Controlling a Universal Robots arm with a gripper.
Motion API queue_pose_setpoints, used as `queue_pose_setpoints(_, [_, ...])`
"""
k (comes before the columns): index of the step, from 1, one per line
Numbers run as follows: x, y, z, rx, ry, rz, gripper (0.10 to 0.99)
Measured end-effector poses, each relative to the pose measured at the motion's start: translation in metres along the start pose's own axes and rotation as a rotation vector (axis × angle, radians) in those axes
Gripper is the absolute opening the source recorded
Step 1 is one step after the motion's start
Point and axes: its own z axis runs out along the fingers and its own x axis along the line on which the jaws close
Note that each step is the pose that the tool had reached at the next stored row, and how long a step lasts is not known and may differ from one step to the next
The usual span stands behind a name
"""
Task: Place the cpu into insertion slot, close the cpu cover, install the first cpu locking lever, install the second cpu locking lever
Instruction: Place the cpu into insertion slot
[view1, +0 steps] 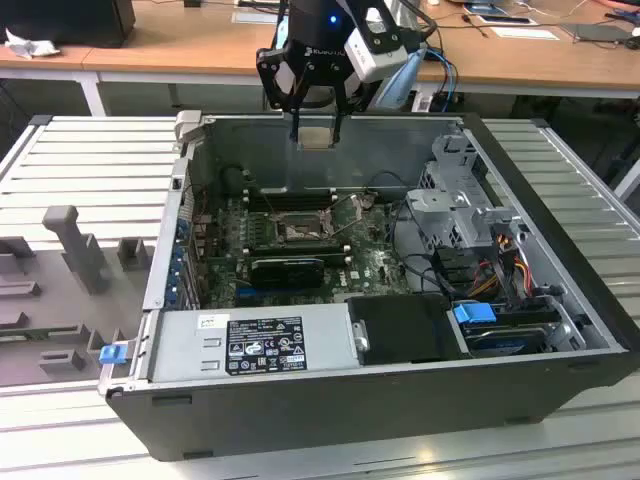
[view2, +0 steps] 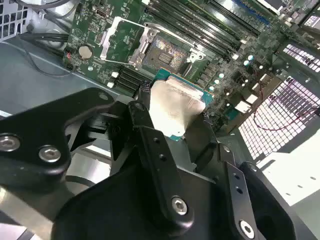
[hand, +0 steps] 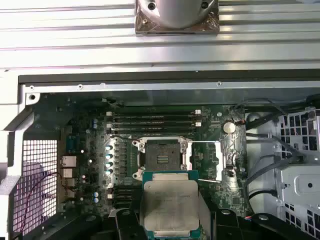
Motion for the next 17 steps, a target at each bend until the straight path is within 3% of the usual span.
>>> queue_pose_setpoints(2, [-0.0001, 0.0000, 0.0001, 0.000, -0.0009, 0.010, 0.525])
queue_pose_setpoints(6, [0.0000, 0.0000, 0.0004, -0.002, -0.0079, 0.089, 0.525])
queue_pose_setpoints(9, [0.0050, -0.0002, 0.0009, -0.002, -0.0092, 0.103, 0.525])
queue_pose_setpoints(17, [0.0049, -0.0014, 0.0053, -0.002, -0.0105, 0.118, 0.525])
